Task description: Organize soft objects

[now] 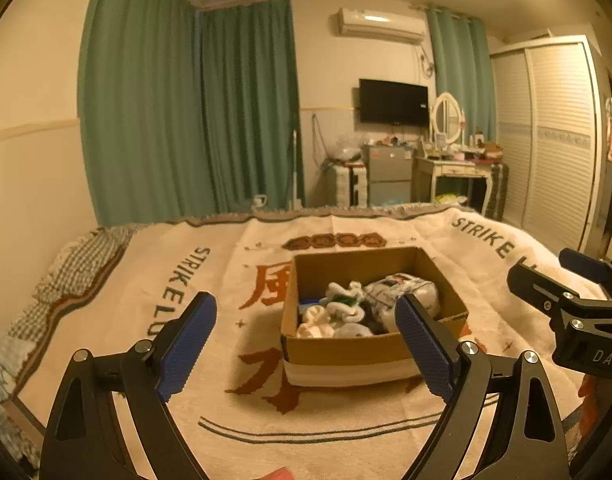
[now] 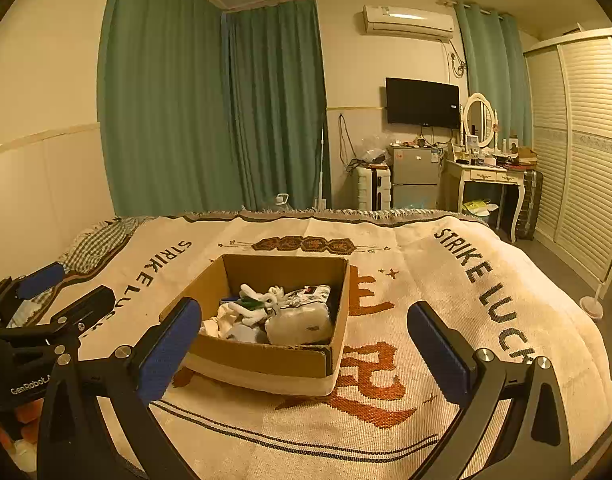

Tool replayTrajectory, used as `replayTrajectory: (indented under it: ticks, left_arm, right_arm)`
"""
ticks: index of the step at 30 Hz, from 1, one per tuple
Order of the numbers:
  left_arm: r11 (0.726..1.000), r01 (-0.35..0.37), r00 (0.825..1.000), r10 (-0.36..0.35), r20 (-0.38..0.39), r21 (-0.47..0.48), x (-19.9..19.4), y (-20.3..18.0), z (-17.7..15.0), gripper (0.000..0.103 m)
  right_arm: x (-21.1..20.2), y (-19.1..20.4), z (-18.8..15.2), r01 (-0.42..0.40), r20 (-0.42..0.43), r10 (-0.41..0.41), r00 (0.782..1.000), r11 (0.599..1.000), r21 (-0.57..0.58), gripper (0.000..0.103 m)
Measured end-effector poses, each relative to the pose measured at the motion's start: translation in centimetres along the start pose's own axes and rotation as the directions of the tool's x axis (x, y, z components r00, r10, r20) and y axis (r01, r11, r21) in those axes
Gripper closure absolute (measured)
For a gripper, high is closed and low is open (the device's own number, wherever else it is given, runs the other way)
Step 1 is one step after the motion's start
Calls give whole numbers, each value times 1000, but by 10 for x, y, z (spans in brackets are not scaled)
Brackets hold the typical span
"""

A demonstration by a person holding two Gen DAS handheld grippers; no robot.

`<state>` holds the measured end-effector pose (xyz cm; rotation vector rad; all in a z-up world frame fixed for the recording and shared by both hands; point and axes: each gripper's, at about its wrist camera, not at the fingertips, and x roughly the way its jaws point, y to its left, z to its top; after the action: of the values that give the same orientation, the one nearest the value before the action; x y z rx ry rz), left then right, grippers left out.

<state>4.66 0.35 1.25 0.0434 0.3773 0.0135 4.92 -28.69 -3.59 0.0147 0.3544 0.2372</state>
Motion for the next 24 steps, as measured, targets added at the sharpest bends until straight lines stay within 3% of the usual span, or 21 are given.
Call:
replayTrajectory:
  ticks: [24]
  left_arm:
    - [1000, -6, 1000, 6, 2, 10, -1, -1, -2, 11]
  right_arm:
    - [1, -2, -3, 8, -5, -8, 1000, 1000, 12, 0]
